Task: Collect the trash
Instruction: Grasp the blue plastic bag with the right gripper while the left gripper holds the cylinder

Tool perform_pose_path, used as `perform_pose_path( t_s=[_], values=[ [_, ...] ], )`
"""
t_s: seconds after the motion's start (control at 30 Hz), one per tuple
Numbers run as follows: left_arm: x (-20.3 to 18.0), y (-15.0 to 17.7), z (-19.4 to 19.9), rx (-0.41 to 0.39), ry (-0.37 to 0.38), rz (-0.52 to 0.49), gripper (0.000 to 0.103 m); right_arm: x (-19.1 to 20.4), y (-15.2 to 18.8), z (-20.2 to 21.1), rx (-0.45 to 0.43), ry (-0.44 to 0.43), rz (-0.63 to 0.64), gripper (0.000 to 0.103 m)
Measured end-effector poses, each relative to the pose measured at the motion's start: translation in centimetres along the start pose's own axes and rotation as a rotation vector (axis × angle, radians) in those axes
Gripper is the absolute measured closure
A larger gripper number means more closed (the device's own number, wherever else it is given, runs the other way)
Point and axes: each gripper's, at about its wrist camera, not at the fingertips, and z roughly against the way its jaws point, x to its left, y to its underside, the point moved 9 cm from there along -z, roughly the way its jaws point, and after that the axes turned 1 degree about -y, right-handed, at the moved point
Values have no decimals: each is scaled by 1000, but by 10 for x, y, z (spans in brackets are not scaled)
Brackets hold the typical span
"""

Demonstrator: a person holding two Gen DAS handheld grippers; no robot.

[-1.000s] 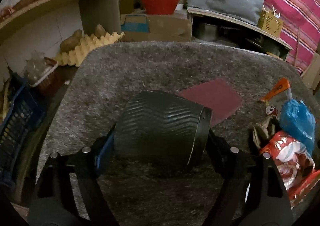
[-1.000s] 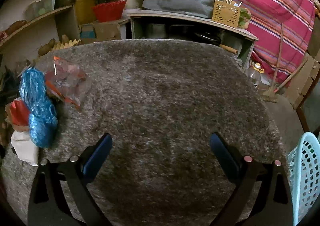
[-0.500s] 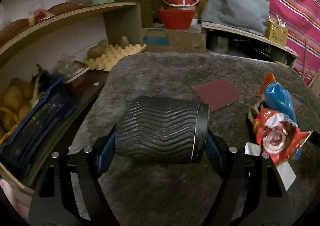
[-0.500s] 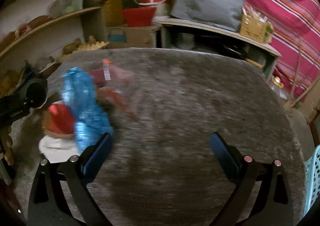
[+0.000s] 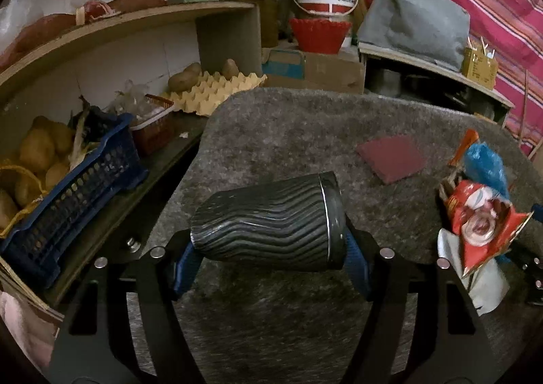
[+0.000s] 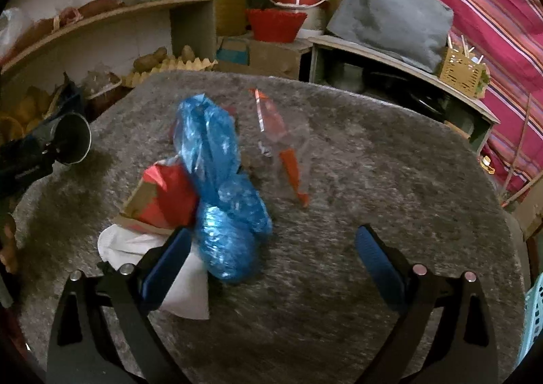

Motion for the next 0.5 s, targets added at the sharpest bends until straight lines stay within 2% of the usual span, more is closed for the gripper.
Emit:
perform_pose_path(
  t_s=[0.07, 0.13, 0.17, 0.2, 0.27, 0.33, 0.5],
  values=[
    [-2, 3, -4, 17, 7, -8, 33, 2, 1, -6, 15, -13, -2, 24],
    [-4, 5, -6, 20, 7, -19, 33, 3, 2, -11, 29, -35, -11, 30],
    [-6, 5, -8, 25, 16, -23, 32, 5, 3, -14, 38, -48, -10, 37],
    [-7, 5, -9, 27, 17, -24, 27, 8, 4, -16, 46, -64, -5, 41],
    [-6, 4, -9, 25, 12, -24, 21, 14, 4, -18, 51, -98, 5, 59],
    [-3, 4, -10, 24, 10, -18, 18, 18, 4, -17, 47, -118, 21, 69],
    [2, 6, -13, 39, 22, 7, 9, 10, 0, -4, 4, -108, 12, 77]
  ],
)
